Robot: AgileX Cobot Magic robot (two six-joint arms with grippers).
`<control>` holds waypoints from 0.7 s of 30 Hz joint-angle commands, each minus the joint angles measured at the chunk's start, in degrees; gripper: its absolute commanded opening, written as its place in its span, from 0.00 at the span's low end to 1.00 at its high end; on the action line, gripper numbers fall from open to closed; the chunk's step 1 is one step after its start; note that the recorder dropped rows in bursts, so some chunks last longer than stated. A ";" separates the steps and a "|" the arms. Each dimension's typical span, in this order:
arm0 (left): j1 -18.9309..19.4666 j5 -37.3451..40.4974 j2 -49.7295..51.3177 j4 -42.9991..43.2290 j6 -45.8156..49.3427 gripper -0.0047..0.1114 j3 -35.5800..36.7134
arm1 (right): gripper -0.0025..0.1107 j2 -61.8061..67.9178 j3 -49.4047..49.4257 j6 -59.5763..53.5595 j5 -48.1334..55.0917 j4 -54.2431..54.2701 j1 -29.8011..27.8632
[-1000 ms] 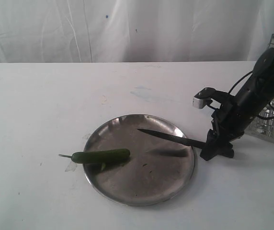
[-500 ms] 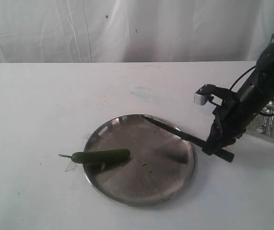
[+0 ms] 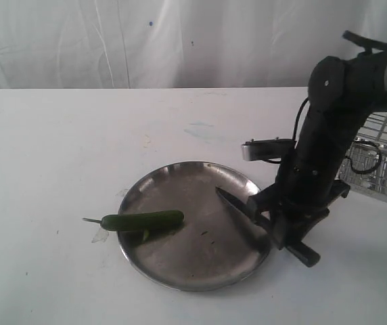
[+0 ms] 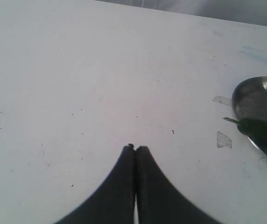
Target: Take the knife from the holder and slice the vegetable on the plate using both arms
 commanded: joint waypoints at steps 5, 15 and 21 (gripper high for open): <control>-0.44 -0.27 -0.28 0.09 -0.14 0.04 0.05 | 0.02 -0.49 1.86 5.96 -7.60 -0.80 4.90; -0.44 -0.27 -0.28 0.09 -0.14 0.04 0.05 | 0.02 -0.49 1.86 5.85 -9.94 -0.24 4.88; -0.44 -0.27 -0.28 0.09 -0.14 0.04 0.05 | 0.05 -0.49 1.95 5.74 -8.32 -0.24 4.88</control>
